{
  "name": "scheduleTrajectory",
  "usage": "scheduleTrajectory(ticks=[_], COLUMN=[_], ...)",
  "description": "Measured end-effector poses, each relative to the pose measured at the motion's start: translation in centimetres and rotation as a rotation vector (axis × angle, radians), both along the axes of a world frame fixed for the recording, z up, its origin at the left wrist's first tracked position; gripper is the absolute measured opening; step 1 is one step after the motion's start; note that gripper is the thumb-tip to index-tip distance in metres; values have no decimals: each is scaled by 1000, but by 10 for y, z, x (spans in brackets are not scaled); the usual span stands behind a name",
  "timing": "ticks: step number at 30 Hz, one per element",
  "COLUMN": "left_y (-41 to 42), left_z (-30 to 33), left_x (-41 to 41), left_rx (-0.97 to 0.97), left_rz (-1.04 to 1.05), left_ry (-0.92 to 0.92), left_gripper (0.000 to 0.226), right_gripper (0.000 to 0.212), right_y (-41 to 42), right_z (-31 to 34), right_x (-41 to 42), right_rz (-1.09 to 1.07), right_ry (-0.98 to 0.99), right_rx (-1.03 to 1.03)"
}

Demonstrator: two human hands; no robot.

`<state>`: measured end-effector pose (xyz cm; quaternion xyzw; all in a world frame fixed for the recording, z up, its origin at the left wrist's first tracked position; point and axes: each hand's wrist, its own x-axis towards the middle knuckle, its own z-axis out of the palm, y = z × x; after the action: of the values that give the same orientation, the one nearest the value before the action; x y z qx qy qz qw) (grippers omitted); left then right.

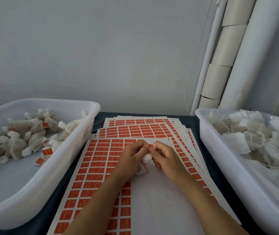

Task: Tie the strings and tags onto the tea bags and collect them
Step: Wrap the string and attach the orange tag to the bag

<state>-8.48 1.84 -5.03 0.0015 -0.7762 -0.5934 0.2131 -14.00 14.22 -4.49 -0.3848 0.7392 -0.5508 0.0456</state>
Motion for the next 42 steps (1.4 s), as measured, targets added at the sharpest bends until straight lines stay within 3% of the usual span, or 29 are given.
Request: scheduleTrajectory(ticks=[8, 15, 19, 22, 27, 31, 35, 38, 42], left_y=[3, 3, -15, -28, -37, -36, -31, -27, -24], left_z=[-2, 8, 24, 36, 32, 20, 15, 16, 32], left_x=[1, 6, 14, 23, 39, 46, 44, 42, 47], left_rx=[-33, -47, -196, -357, -618, -593, -529, -479, -171], left_rz=[-7, -1, -12, -93, -115, -60, 34, 128, 356], left_ry=[13, -134, -364, -439, -575, -465, -359, -306, -178], left_gripper=[27, 25, 45, 23, 40, 23, 16, 15, 12], right_gripper=[21, 21, 23, 29, 26, 29, 17, 25, 23], right_y=[3, 6, 8, 10, 10, 10, 13, 7, -17], right_z=[0, -1, -4, -5, -2, 0, -2, 4, 32], right_x=[-1, -3, -2, -2, 1, 6, 1, 0, 9], right_rz=[18, -51, -80, -58, 53, 189, 164, 114, 65], right_ry=[-4, 49, 87, 46, 7, -98, -21, 22, 89], right_rx=[-10, -45, -34, -4, 64, 122, 236, 245, 111])
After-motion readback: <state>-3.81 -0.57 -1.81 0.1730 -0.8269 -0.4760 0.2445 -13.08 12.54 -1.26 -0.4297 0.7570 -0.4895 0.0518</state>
